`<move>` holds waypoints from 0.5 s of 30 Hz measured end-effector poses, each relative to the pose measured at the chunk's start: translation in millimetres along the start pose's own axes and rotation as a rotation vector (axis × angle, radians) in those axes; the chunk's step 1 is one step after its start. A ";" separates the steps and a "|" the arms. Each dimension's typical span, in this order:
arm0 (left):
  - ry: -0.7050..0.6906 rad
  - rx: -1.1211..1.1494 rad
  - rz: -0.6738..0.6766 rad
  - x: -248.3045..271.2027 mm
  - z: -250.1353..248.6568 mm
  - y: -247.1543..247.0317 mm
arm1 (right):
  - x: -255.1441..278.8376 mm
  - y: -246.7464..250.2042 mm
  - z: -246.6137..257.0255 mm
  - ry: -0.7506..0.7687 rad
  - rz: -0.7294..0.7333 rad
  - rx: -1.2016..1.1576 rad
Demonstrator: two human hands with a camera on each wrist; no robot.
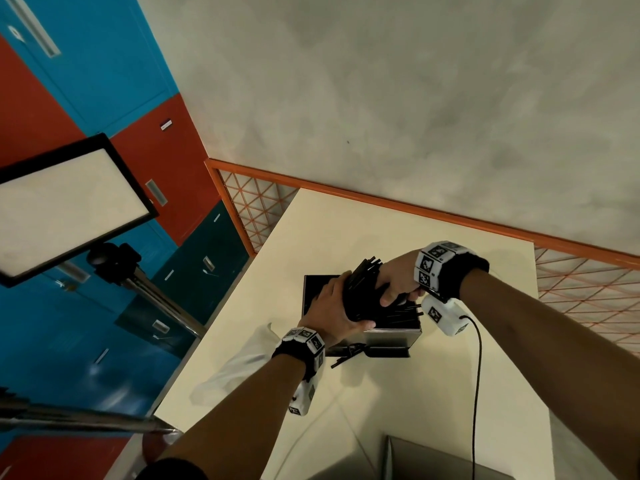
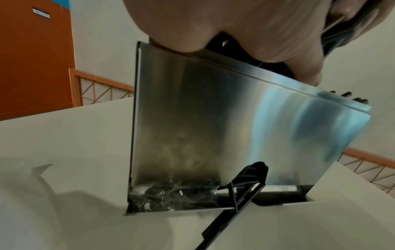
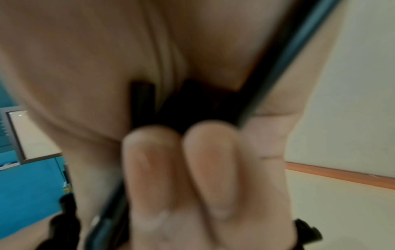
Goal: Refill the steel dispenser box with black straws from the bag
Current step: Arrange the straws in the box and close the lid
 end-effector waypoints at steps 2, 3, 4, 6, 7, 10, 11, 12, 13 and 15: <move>0.006 0.005 -0.017 -0.3 0.4 0.2 | -0.2 -1.0 3.3 0.007 -0.029 0.048; 0.012 0.013 -0.026 -0.7 0.5 0.4 | -0.6 -1.1 4.6 0.004 -0.049 0.071; 0.019 0.021 -0.037 -1.1 0.8 0.9 | -1.0 -1.3 6.7 0.008 -0.070 0.080; 0.025 0.021 -0.052 -2.3 0.2 1.8 | -1.2 -0.3 8.9 0.027 -0.094 0.098; 0.023 0.013 -0.050 -3.1 -1.2 1.9 | -1.0 0.3 9.1 0.027 -0.095 0.109; -0.029 -0.047 -0.039 -7.5 -11.9 1.7 | 3.1 3.5 5.7 0.019 -0.112 0.098; -0.053 -0.064 -0.038 -9.4 -17.1 1.4 | 5.3 4.7 2.5 0.005 -0.118 0.087; -0.074 -0.076 -0.036 -11.6 -21.6 0.8 | 6.3 5.8 -1.8 -0.003 -0.121 0.074; -0.095 -0.085 -0.031 -13.3 -26.3 -0.4 | 8.1 6.3 -6.3 -0.011 -0.119 0.061; -0.141 -0.122 -0.010 -15.8 -34.8 -1.5 | 9.0 6.8 -15.9 -0.024 -0.106 0.022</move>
Point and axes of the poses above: each hand's wrist, its own x-axis away from the middle knuckle, its own y-axis out of the back of the hand, z = x × y, the point moved 4 cm from there along -x, towards the middle knuckle, and after that the axes turned 3 degrees about -x, right-handed, at the moved point
